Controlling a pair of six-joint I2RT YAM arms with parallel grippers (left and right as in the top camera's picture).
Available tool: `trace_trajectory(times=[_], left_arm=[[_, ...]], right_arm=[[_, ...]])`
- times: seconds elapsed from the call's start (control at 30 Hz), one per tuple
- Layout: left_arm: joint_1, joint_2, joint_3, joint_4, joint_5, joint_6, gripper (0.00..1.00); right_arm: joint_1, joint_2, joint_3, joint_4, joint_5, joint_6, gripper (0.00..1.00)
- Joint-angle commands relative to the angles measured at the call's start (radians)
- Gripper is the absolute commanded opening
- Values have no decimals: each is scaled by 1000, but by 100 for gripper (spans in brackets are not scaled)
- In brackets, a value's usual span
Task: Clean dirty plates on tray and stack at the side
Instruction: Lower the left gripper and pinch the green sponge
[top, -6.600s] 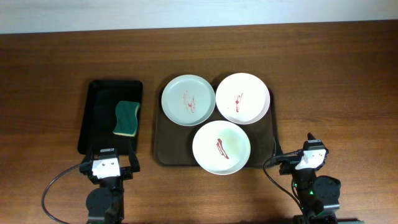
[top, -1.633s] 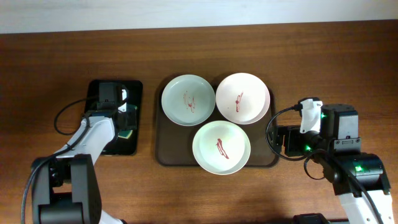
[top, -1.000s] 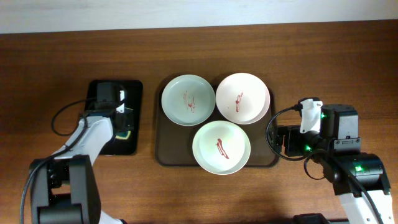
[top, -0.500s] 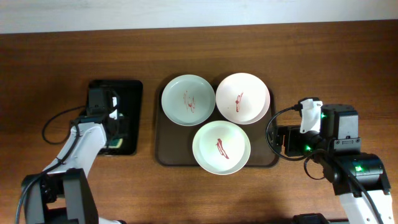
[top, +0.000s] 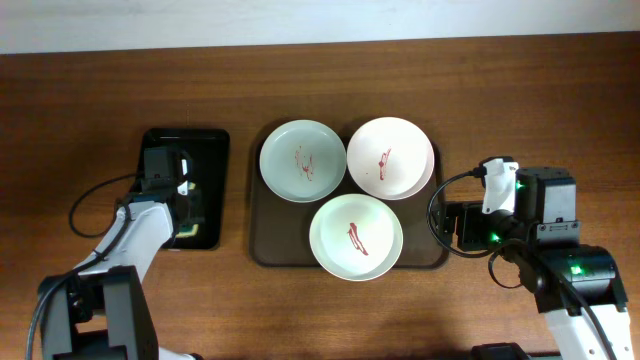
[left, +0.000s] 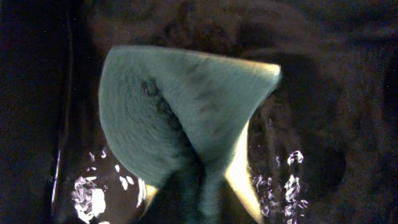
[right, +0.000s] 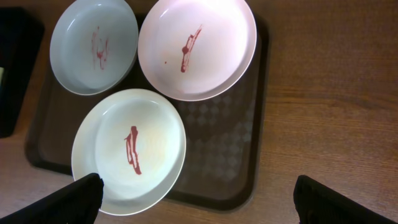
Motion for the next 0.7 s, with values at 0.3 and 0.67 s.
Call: trace_trajectory(times=[0.3,0.67], left_arm=[[1,-16,38,9,23,-3,0],[1,-66,46,-5,23,-3,80]], right_arm=[[6,4,19,0,-5,1,99],[6,4,19,-5,-5,2,99]])
